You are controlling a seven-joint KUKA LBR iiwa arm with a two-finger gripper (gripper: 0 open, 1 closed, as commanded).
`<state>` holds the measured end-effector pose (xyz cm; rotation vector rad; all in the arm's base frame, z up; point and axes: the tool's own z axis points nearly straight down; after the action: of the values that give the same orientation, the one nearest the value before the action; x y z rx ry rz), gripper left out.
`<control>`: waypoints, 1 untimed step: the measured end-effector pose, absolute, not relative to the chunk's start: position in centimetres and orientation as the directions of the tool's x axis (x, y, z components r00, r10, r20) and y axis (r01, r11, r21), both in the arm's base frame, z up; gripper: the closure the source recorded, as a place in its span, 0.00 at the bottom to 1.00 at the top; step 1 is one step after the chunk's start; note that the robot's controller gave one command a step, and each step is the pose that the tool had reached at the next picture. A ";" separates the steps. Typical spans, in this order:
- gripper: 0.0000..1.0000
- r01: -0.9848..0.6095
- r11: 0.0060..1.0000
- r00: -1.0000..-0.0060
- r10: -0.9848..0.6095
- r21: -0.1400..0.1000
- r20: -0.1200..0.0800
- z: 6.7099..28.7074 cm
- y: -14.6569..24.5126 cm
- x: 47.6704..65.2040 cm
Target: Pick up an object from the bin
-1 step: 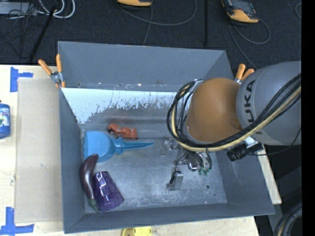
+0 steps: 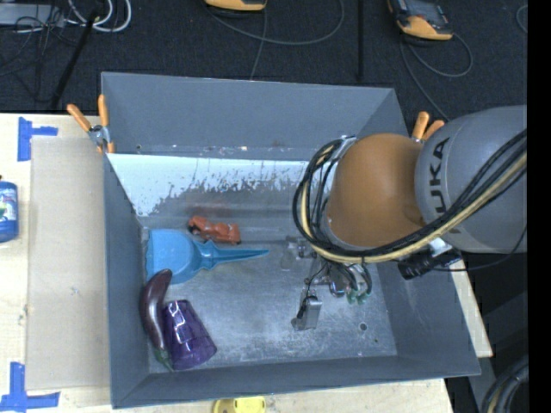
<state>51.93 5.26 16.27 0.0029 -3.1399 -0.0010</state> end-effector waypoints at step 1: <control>0.00 0.051 0.999 -0.999 0.051 0.004 -0.001 15.4 3.8 53.7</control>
Offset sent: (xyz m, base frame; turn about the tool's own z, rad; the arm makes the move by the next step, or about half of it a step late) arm 0.0256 0.0786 -0.0259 0.0741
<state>53.66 3.79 15.45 -0.0798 -3.1414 -0.0058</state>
